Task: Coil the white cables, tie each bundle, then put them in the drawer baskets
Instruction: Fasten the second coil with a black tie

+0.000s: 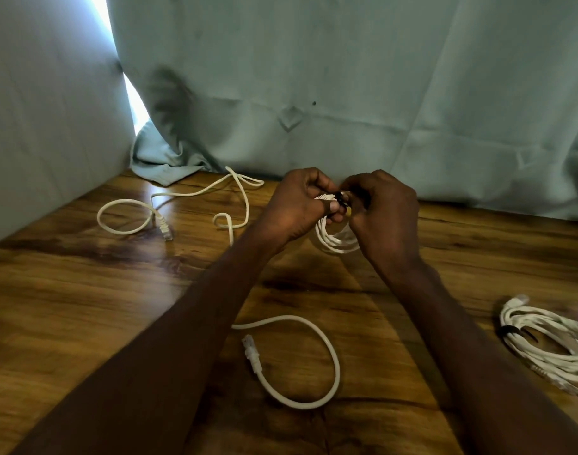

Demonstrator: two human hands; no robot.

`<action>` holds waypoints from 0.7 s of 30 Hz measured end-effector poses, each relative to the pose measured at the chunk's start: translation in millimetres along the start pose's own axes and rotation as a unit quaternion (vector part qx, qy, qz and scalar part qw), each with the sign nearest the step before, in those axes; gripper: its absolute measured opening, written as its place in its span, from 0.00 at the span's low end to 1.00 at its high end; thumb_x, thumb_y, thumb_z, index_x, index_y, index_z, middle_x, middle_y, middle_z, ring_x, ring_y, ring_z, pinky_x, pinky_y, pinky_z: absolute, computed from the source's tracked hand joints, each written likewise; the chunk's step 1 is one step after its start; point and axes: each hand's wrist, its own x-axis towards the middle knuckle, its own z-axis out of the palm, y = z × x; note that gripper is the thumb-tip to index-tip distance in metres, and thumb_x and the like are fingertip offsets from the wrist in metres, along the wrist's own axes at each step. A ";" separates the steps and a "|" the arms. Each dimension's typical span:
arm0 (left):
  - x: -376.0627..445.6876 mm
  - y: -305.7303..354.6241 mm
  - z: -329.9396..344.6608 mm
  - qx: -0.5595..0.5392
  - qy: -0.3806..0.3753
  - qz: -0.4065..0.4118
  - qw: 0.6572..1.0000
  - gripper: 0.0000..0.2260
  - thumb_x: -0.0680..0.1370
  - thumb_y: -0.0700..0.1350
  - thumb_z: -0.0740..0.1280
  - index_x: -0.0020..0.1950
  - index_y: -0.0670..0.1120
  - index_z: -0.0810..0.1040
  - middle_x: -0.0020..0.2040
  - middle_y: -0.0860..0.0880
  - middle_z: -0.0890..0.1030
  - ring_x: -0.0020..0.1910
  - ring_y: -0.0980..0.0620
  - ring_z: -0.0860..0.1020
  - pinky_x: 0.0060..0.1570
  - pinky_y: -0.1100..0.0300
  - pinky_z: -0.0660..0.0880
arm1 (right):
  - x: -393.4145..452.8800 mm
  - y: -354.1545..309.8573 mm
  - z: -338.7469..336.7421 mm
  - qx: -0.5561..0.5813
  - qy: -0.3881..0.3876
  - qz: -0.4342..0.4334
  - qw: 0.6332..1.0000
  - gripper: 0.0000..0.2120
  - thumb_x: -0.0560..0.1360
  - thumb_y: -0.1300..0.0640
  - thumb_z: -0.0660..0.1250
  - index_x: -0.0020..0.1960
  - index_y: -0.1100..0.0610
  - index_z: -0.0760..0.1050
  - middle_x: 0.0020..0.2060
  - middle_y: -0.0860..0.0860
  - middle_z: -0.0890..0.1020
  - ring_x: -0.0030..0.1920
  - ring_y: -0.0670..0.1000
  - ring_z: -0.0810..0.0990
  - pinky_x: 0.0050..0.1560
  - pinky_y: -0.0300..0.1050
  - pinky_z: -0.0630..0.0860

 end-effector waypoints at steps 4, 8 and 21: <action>2.4 -4.0 1.5 -0.003 0.016 -0.008 1.000 0.09 0.77 0.28 0.69 0.56 0.31 0.77 0.46 0.33 0.85 0.42 0.39 0.86 0.43 0.51 0.84 | 0.6 3.9 -0.4 0.019 0.016 0.044 0.999 0.09 0.75 0.62 0.72 0.54 0.56 0.86 0.48 0.51 0.87 0.47 0.50 0.84 0.51 0.47 0.79; 3.8 -5.2 -0.9 -0.009 0.025 -0.013 1.000 0.08 0.77 0.28 0.69 0.56 0.31 0.77 0.45 0.33 0.85 0.41 0.41 0.86 0.39 0.55 0.83 | -0.8 8.2 0.1 0.035 0.007 0.044 0.998 0.06 0.75 0.59 0.75 0.51 0.54 0.87 0.45 0.50 0.85 0.44 0.48 0.82 0.48 0.50 0.80; 1.6 -5.5 3.8 -0.001 0.019 -0.019 1.000 0.09 0.77 0.28 0.70 0.56 0.30 0.77 0.45 0.33 0.85 0.40 0.42 0.86 0.44 0.50 0.84 | -2.9 6.8 6.1 -0.001 -0.010 0.024 1.000 0.07 0.75 0.62 0.73 0.52 0.56 0.86 0.45 0.51 0.83 0.43 0.49 0.80 0.42 0.39 0.67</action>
